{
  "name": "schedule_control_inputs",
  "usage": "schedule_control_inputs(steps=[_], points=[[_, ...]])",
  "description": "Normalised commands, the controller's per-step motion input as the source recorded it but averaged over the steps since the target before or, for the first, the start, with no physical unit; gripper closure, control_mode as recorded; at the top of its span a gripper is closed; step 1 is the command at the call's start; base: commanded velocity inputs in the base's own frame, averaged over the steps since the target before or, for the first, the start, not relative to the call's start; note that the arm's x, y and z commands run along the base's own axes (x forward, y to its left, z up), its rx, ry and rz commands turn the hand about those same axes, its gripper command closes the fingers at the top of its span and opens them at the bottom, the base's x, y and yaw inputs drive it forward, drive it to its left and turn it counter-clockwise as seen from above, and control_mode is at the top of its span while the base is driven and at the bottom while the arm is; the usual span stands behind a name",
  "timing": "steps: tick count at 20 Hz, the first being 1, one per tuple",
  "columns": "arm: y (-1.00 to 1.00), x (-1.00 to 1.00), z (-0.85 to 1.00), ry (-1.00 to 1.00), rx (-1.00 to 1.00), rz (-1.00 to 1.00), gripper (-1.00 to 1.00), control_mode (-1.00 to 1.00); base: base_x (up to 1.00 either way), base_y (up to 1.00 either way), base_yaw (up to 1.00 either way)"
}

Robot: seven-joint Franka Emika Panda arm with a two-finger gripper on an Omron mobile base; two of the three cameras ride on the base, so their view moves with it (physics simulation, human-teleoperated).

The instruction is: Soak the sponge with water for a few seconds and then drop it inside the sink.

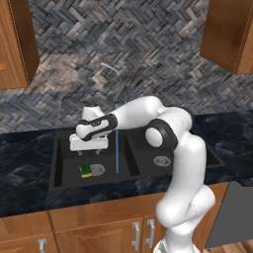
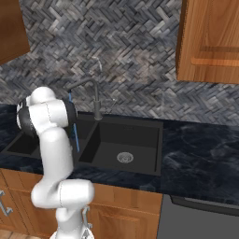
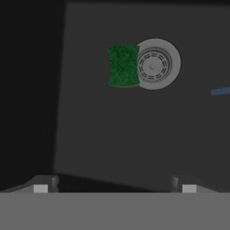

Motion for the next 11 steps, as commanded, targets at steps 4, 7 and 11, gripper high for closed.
schedule_control_inputs(steps=[4,7,11], points=[[-0.25,-0.42,0.5,-0.08,0.03,0.0,-1.0,-1.0,0.0,0.0,0.0],[-0.24,-0.4,0.46,-0.05,0.01,0.01,-1.0,-1.0,0.0,0.0,0.0],[-0.2,-0.43,0.43,-0.08,0.0,0.02,-1.0,-1.0,0.0,0.0,0.0]])
